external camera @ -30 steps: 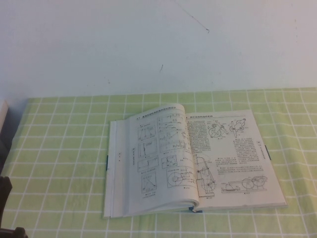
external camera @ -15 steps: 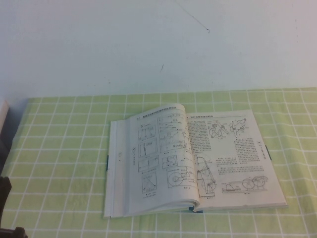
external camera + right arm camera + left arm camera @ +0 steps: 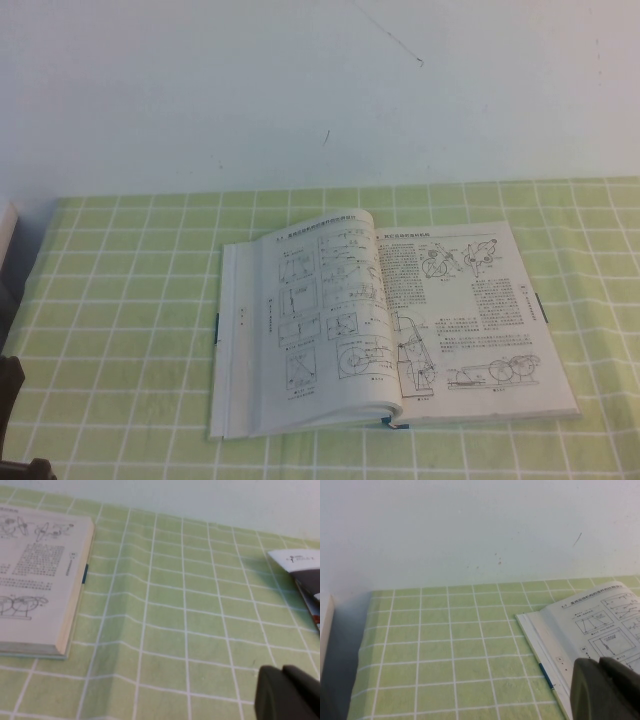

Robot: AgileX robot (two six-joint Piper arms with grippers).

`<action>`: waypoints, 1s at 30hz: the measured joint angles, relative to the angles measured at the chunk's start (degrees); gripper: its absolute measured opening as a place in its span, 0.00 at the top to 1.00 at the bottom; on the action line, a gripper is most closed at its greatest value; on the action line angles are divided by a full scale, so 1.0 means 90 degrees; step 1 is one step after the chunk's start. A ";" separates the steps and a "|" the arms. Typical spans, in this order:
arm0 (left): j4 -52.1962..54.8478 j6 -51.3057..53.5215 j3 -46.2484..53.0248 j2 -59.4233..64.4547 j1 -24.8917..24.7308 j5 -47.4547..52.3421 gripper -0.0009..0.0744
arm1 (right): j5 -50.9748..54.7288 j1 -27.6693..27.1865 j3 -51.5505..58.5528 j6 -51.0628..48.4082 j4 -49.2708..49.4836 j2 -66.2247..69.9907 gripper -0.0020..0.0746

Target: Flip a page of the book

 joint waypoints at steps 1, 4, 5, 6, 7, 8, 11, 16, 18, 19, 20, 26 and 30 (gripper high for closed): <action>0.0000 0.0000 0.0000 0.0000 0.0000 0.0000 0.99 | 0.0012 0.0000 0.0000 0.0052 -0.0012 -0.0032 0.98; 0.0000 -0.0011 0.0000 0.0000 0.0000 0.0000 0.99 | 0.0028 0.0000 0.0000 0.0188 -0.0024 -0.0069 0.98; 0.0000 -0.0011 0.0000 0.0000 0.0000 0.0000 0.99 | 0.0039 0.0000 0.0000 0.0204 -0.0024 -0.0069 0.98; 0.0000 -0.0011 0.0000 0.0000 0.0000 0.0000 0.99 | 0.0039 0.0000 0.0000 0.0214 -0.0024 -0.0069 0.98; 0.0000 -0.0011 0.0000 0.0000 0.0000 0.0000 0.99 | 0.0039 0.0000 0.0000 0.0229 -0.0024 -0.0069 0.98; 0.0000 -0.0011 0.0000 0.0000 0.0000 0.0000 0.99 | 0.0039 0.0000 0.0000 0.0229 -0.0024 -0.0069 0.98; 0.0000 -0.0011 0.0000 0.0000 0.0000 0.0000 0.99 | 0.0040 0.0000 0.0000 0.0241 -0.0024 -0.0069 0.98; 0.0000 -0.0011 0.0000 0.0000 0.0000 0.0000 0.99 | 0.0051 0.0000 0.0000 0.0241 -0.0024 -0.0069 0.98; 0.0000 -0.0011 0.0000 0.0000 0.0000 0.0000 0.99 | 0.0051 0.0000 0.0000 0.0241 -0.0024 -0.0069 0.98; 0.0000 -0.0011 0.0000 0.0000 0.0000 0.0000 0.99 | 0.0051 0.0000 0.0000 0.0241 -0.0024 -0.0069 0.98; 0.0000 -0.0011 0.0000 0.0000 0.0000 0.0000 0.99 | 0.0051 0.0000 0.0000 0.0241 -0.0024 -0.0069 0.98; 0.0000 -0.0011 0.0000 0.0000 0.0000 0.0000 0.99 | 0.0051 0.0000 0.0000 0.0241 -0.0024 -0.0069 0.98; 0.0000 -0.0044 0.0000 0.0000 0.0000 0.0000 0.99 | 0.0051 0.0000 0.0000 0.0241 -0.0024 -0.0069 0.98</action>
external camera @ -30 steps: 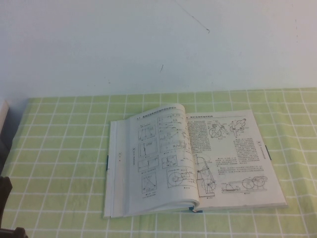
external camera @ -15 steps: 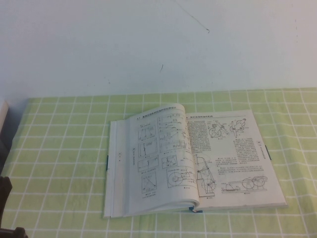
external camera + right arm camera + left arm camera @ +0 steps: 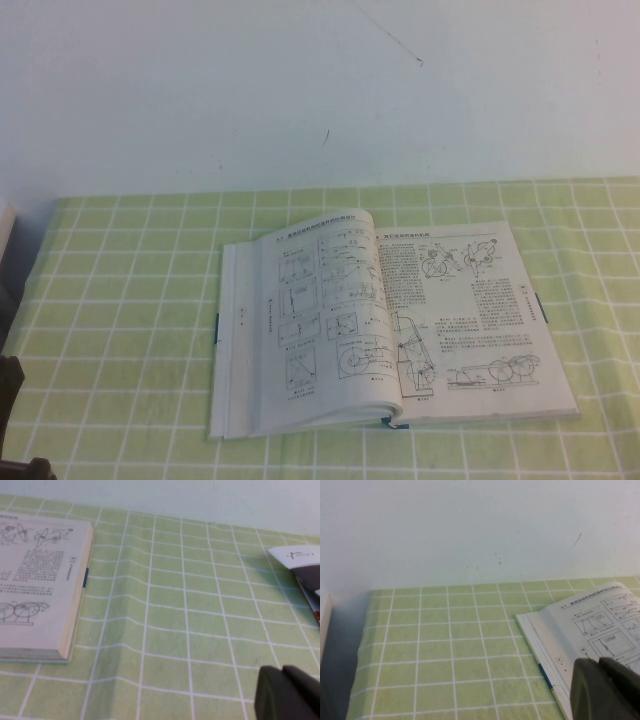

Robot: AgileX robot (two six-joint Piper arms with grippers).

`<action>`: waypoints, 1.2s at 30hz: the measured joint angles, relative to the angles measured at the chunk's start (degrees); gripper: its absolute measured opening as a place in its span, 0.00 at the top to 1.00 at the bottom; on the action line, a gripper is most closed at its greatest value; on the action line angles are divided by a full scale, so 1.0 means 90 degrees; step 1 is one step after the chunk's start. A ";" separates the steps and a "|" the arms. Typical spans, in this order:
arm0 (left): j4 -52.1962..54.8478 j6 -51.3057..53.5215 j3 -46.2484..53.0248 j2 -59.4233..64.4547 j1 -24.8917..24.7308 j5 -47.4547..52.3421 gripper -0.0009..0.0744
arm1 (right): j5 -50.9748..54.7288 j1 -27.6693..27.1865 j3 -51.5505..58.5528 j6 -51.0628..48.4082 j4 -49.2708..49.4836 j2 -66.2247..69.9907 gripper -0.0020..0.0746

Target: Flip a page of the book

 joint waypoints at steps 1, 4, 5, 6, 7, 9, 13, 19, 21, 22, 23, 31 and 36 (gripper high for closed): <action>0.0000 0.0000 0.0000 0.0000 0.0000 0.0000 0.99 | 0.0000 0.0000 0.0000 0.0000 0.0000 0.0000 0.98; 0.0000 0.0000 0.0000 0.0000 0.0000 0.0000 0.99 | 0.0000 0.0000 0.0000 0.0000 0.0000 0.0000 0.98; 0.0000 0.0000 0.0000 0.0000 0.0000 -0.0018 0.99 | 0.0000 0.0000 0.0000 0.0000 0.0000 0.0000 0.98; 0.0000 0.0000 0.0000 0.0000 0.0000 -0.0054 0.99 | 0.0000 0.0000 0.0000 0.0000 0.0000 0.0000 0.98; 0.0000 0.0000 0.0000 0.0000 0.0000 -0.0117 0.99 | 0.0000 0.0000 0.0000 0.0000 0.0000 0.0000 0.98; -0.0076 0.0000 0.0000 -0.0038 0.0000 -0.0275 0.99 | 0.0000 0.0000 0.0000 0.0000 0.0000 0.0000 0.98; -0.0978 0.0255 0.0000 -0.0182 0.0000 -0.0267 0.99 | 0.0000 0.0000 0.0000 0.0008 0.0000 0.0000 0.98; -0.2962 0.2852 0.0049 -0.1061 0.0228 0.0224 0.99 | 0.0000 0.0000 0.0000 0.0008 0.0000 0.0000 0.98; -0.3515 0.3650 0.0138 -0.1426 0.0552 0.0306 0.99 | 0.0000 0.0000 0.0000 0.0008 0.0000 0.0000 0.98; -0.3741 0.4008 0.0199 -0.1632 0.0761 0.0326 0.99 | 0.0000 0.0000 0.0000 0.0008 0.0000 0.0000 0.98; -0.3950 0.4312 0.0266 -0.1845 0.0986 0.0356 0.99 | 0.0000 0.0000 0.0000 0.0008 0.0000 0.0000 0.98; -0.5740 0.6430 0.0773 -0.2734 0.2989 0.0359 0.99 | 0.0012 -0.0004 0.0000 0.0008 0.0000 0.0000 0.98; -0.7165 0.8042 0.1120 -0.2747 0.4297 -0.0253 0.99 | 0.0012 -0.0019 0.0000 0.0008 0.0000 0.0000 0.98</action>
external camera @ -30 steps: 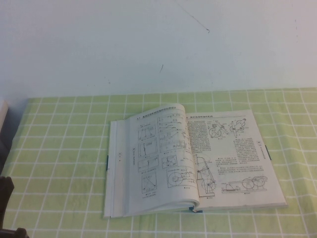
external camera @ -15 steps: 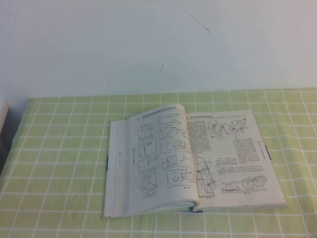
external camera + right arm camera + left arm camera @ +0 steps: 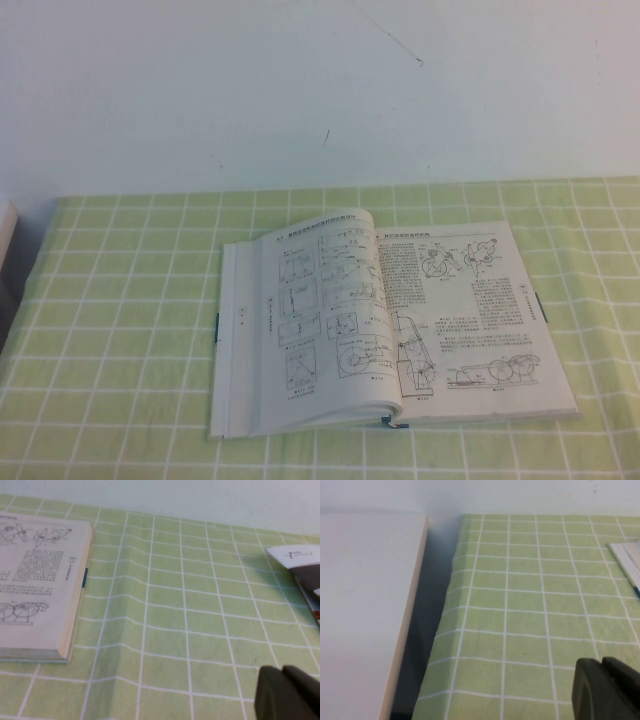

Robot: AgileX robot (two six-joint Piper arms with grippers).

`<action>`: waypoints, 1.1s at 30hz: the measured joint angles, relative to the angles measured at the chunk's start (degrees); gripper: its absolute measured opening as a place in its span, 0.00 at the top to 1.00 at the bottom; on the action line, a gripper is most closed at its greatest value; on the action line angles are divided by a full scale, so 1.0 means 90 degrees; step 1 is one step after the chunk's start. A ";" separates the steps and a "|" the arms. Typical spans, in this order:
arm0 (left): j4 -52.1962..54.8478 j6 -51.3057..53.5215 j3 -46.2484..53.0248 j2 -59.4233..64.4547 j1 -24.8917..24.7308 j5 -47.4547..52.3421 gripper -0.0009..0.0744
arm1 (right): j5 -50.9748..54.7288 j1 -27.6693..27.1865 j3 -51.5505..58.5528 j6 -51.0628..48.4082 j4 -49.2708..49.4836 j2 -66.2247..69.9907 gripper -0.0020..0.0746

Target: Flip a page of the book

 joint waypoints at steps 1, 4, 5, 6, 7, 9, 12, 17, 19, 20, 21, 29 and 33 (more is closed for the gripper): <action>-0.0323 0.0327 0.0122 0.0000 0.0278 -0.0222 0.99 | 0.0000 0.0000 0.0000 0.0000 0.0000 0.0000 0.98; -0.1131 0.0967 0.0470 0.0000 0.0992 -0.0724 0.99 | 0.0000 0.0000 0.0000 0.0000 0.0000 0.0000 0.98; -0.1336 0.1075 0.0484 0.0000 0.1226 -0.0788 0.99 | 0.0000 0.0000 0.0000 0.0000 0.0000 0.0000 0.98; -0.1476 0.1126 0.0484 0.0000 0.1346 -0.0773 0.99 | 0.0000 0.0000 0.0000 0.0000 0.0000 0.0000 0.98; -0.1563 0.1177 0.0484 0.0000 0.1439 -0.0761 0.99 | 0.0000 -0.0012 0.0000 0.0000 0.0000 0.0000 0.98; -0.1639 0.1425 0.0484 0.0000 0.1494 -0.0732 0.99 | 0.0000 -0.0010 0.0000 0.0000 0.0000 0.0000 0.98; -0.1684 0.1811 0.0484 0.0000 0.1481 -0.0720 0.99 | 0.0000 -0.0010 0.0000 0.0000 0.0000 0.0000 0.98; -0.1723 0.1978 0.0484 0.0000 0.1471 -0.0720 0.99 | 0.0000 -0.0010 0.0000 0.0000 0.0000 0.0000 0.98; -0.1723 0.1999 0.0484 0.0000 0.1471 -0.0720 0.99 | 0.0012 -0.0010 0.0000 0.0000 0.0000 0.0000 0.98; -0.1723 0.2010 0.0484 0.0000 0.1471 -0.0720 0.99 | 0.0012 -0.0010 0.0000 0.0000 0.0000 0.0000 0.98; -0.1723 0.2014 0.0484 0.0000 0.1471 -0.0720 0.99 | 0.0012 -0.0010 0.0000 0.0000 0.0000 0.0000 0.98; -0.1723 0.2039 0.0484 0.0000 0.1471 -0.0720 0.99 | 0.0012 -0.0010 0.0000 0.0000 0.0000 0.0000 0.98; -0.1723 0.2039 0.0484 0.0000 0.1471 -0.0720 0.99 | 0.0012 -0.0010 0.0000 0.0000 0.0000 0.0000 0.98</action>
